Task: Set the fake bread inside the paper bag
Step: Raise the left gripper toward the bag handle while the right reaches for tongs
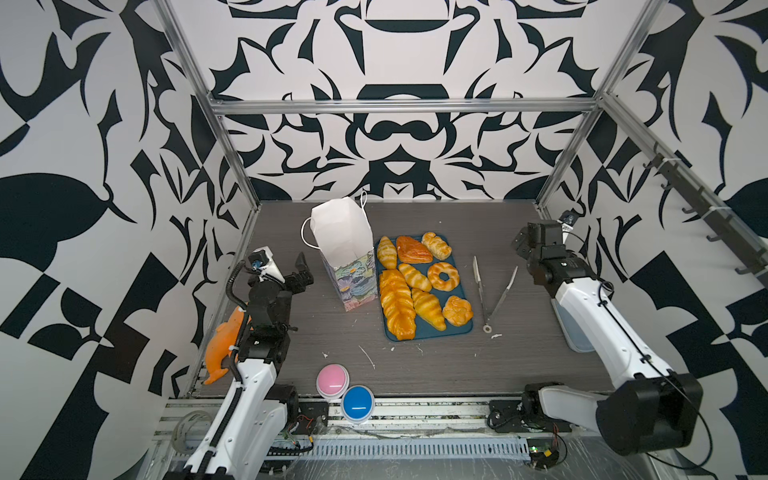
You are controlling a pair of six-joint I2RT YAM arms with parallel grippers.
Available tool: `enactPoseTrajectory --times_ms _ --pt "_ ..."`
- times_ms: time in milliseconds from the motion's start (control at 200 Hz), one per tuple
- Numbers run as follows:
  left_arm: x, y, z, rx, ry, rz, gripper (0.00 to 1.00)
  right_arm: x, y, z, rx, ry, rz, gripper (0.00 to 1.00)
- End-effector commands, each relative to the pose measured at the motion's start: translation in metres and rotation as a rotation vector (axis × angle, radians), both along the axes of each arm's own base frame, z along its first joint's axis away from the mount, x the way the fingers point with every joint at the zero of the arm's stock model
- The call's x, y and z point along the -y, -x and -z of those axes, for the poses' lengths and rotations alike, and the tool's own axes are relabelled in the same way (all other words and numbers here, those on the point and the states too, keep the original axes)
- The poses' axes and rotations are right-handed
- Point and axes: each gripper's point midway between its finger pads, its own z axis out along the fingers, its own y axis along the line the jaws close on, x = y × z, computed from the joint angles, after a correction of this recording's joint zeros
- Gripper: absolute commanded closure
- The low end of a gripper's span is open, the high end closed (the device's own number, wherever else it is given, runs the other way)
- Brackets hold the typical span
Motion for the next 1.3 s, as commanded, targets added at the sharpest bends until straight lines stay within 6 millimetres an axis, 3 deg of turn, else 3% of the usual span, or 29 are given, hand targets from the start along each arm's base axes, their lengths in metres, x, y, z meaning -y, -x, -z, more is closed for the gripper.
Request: enactPoseTrajectory --times_ms 0,135,370,545,910,1295 --pt "-0.001 0.015 0.012 -0.160 0.093 -0.023 0.01 -0.018 0.046 0.048 -0.248 -0.080 -0.054 0.01" --pt "0.014 0.019 -0.025 -0.168 0.114 0.067 0.01 -0.038 0.062 0.053 -0.294 -0.127 -0.134 0.01" --pt "0.019 0.031 -0.096 -0.123 0.049 0.119 0.01 -0.074 0.082 0.062 -0.375 -0.200 -0.202 0.02" --pt "0.028 0.029 -0.139 -0.088 -0.034 0.192 0.01 -0.091 0.089 0.098 -0.460 -0.265 -0.190 0.02" --pt "0.058 0.005 -0.156 -0.106 -0.008 0.351 0.01 -0.102 0.081 0.149 -0.583 -0.259 -0.215 0.01" --pt "0.057 -0.001 -0.149 -0.105 -0.019 0.348 0.01 -0.099 0.055 0.177 -0.626 -0.302 -0.283 0.01"
